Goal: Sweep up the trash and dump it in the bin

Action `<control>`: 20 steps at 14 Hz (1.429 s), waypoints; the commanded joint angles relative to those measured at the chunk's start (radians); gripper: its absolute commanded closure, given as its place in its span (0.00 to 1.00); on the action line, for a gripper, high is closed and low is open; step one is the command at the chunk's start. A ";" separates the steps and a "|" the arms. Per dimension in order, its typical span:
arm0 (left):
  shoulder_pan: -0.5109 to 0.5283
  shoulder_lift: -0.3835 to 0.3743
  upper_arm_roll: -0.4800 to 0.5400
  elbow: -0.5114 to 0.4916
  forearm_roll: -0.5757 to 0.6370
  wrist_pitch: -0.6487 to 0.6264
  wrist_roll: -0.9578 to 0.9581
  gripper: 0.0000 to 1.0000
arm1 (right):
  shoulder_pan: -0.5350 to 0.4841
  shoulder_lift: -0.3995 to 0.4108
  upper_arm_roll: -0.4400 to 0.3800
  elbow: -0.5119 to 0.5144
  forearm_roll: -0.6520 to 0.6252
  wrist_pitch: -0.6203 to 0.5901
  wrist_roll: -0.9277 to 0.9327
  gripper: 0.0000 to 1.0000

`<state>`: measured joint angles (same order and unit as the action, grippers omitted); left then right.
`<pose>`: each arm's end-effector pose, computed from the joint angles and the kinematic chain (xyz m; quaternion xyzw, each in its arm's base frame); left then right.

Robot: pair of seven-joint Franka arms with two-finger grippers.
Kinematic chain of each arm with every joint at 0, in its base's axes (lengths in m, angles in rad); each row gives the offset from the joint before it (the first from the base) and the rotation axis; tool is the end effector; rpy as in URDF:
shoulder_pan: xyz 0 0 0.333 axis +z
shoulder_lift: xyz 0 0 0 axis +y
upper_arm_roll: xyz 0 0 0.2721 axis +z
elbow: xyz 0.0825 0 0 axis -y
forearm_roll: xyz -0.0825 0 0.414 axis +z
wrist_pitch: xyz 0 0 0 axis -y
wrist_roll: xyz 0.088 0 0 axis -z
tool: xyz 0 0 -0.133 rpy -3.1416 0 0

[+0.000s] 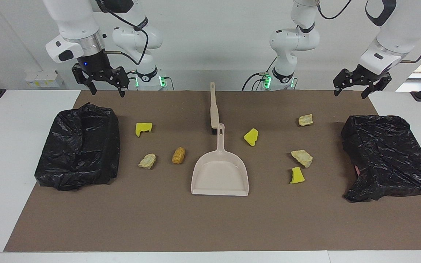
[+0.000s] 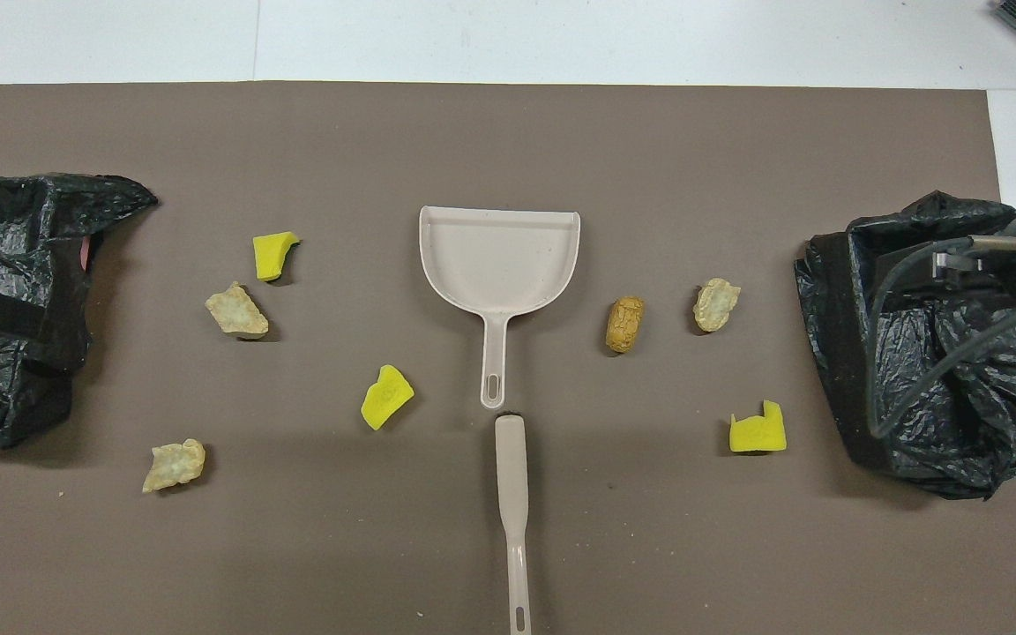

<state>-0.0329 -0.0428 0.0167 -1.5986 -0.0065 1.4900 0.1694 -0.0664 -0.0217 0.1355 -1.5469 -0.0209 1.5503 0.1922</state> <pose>0.5625 -0.0099 0.5586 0.9951 -0.0928 -0.0325 0.0061 0.5765 0.0378 0.5773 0.9979 -0.0618 0.0139 0.0102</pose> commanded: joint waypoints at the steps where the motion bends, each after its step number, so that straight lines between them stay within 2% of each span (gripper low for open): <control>1: -0.004 -0.023 0.008 -0.007 0.000 -0.022 0.022 0.00 | -0.027 -0.021 0.007 -0.019 0.018 -0.003 -0.031 0.00; 12: -0.002 -0.037 0.008 -0.035 -0.001 -0.030 0.059 0.00 | -0.044 -0.023 0.009 -0.025 0.019 0.004 -0.022 0.00; 16: -0.015 -0.086 0.006 -0.190 -0.001 0.042 0.065 0.00 | -0.039 -0.033 0.010 -0.067 0.018 0.063 -0.010 0.00; 18: -0.024 -0.135 0.005 -0.346 -0.004 0.187 0.102 0.00 | -0.038 -0.035 0.015 -0.071 0.018 0.063 0.009 0.00; 20: -0.028 -0.152 0.003 -0.443 -0.047 0.268 0.131 0.00 | -0.024 -0.034 0.019 -0.076 0.018 0.063 0.003 0.00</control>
<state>-0.0436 -0.1210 0.0101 -1.9006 -0.0200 1.6709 0.2717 -0.0911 -0.0241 0.1448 -1.5795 -0.0209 1.5900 0.1923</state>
